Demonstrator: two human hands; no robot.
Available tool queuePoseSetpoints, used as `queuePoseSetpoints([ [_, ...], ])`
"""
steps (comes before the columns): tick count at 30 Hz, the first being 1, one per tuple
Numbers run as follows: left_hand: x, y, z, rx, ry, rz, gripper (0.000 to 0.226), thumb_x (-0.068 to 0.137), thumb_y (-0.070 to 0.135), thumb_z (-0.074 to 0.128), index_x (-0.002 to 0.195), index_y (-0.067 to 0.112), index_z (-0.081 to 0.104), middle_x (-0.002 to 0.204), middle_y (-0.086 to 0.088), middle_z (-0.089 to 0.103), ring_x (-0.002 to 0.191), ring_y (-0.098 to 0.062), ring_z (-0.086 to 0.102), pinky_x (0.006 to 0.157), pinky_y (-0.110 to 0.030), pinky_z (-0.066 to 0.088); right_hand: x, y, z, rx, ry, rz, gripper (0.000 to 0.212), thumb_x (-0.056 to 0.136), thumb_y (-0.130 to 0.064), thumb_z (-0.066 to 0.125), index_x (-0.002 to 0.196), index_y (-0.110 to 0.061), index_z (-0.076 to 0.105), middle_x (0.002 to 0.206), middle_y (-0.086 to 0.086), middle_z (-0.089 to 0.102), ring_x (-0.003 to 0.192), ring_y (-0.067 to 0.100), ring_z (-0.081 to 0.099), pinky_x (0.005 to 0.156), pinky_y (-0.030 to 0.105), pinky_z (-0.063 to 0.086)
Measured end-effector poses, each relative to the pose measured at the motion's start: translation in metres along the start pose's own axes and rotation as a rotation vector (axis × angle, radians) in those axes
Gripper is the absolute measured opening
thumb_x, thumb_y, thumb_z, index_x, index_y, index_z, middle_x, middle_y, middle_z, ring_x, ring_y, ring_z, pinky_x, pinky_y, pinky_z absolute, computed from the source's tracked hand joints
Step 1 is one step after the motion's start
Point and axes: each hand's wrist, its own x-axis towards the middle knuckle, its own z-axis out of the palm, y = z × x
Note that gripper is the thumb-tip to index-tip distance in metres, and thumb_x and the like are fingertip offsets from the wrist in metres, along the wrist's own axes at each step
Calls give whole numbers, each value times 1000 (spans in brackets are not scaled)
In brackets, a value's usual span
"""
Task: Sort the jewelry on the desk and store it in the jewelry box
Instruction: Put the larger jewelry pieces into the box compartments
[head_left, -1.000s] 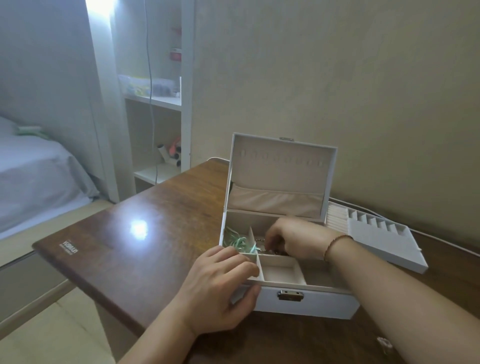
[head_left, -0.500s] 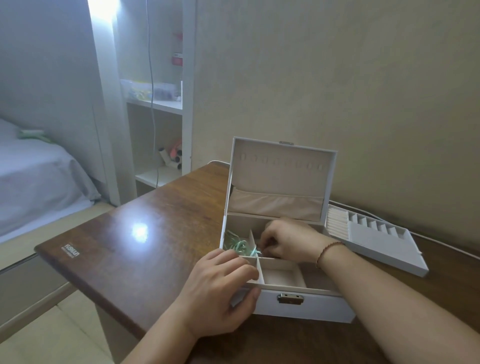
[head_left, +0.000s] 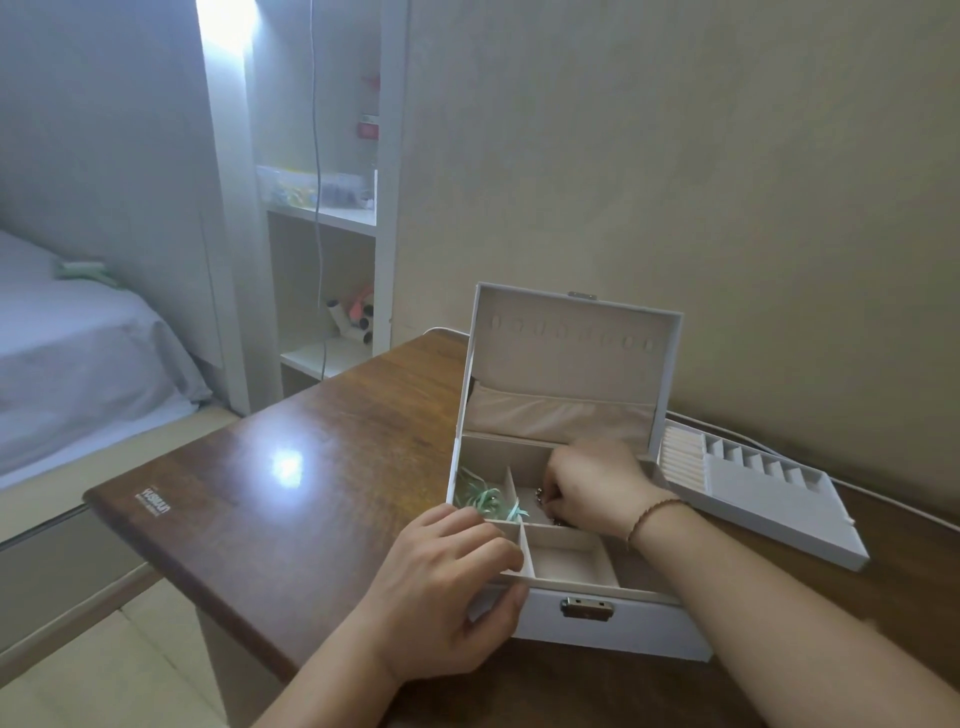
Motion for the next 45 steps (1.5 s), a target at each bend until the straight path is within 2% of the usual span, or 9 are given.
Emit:
queuePoseSetpoints([
  [10, 1, 0, 0, -6, 12, 12, 26, 91, 31, 55, 71, 16, 61, 68, 7, 58, 64, -15, 47, 60, -31, 40, 0, -8, -6, 123, 14, -17, 20, 81, -33, 61, 97, -29, 71, 96, -3, 70, 92, 24, 65, 65, 26, 45],
  [14, 1, -1, 1, 3, 13, 9, 27, 91, 31, 54, 70, 16, 61, 67, 6, 57, 64, -16, 46, 61, -31, 40, -1, -7, -11, 239, 77, -168, 43, 82, -26, 64, 121, -41, 56, 124, -15, 54, 102, 16, 60, 72, 27, 48],
  [20, 0, 0, 1, 8, 4, -7, 29, 91, 32, 54, 68, 16, 60, 65, 7, 56, 63, -15, 45, 60, -31, 40, -3, -9, -7, 151, 103, -258, 23, 89, -37, 56, 110, -38, 64, 118, -9, 51, 97, 17, 60, 64, 26, 40],
  [26, 1, 1, -2, -11, 5, 1, 29, 92, 32, 53, 68, 17, 60, 66, 8, 55, 63, -10, 44, 62, -22, 36, -7, -3, -2, 193, 79, -189, 33, 89, -40, 57, 122, -39, 58, 119, -12, 58, 108, 17, 58, 78, 31, 48],
  [29, 0, -1, -3, -30, 10, 3, 27, 92, 30, 53, 70, 15, 61, 67, 6, 56, 63, -14, 47, 61, -28, 41, -18, 9, -14, 259, 115, -124, 47, 89, -36, 58, 134, -41, 48, 125, -11, 58, 112, 15, 55, 88, 34, 48],
  [35, -1, -2, -4, -99, 60, -21, 26, 89, 27, 56, 71, 10, 64, 71, 4, 60, 64, -18, 52, 57, -37, 45, -91, 92, -25, 517, 388, 176, 22, 89, -23, 63, 110, -30, 67, 93, -16, 61, 74, -9, 47, 70, 18, 41],
  [38, 0, -1, -5, -92, 102, -33, 26, 88, 26, 58, 71, 7, 66, 77, 3, 63, 70, -19, 56, 64, -36, 49, -142, 139, -10, 534, 278, 394, 22, 93, -13, 57, 106, -27, 69, 101, -10, 65, 83, 0, 57, 74, 20, 42],
  [41, 0, 1, -7, -62, 224, -79, 31, 86, 25, 56, 74, -1, 67, 86, -5, 64, 80, -18, 56, 80, -24, 45, -187, 167, 11, 543, 51, 546, 37, 95, -2, 48, 104, -34, 64, 110, -8, 63, 108, 11, 60, 85, 19, 43],
  [45, -1, 2, -4, -28, 290, -192, 41, 89, 31, 52, 80, -6, 68, 94, -15, 64, 93, -20, 58, 87, -24, 43, -223, 176, 33, 519, -178, 602, 41, 96, -11, 52, 131, -34, 55, 139, -9, 51, 127, 12, 48, 101, 25, 40],
])
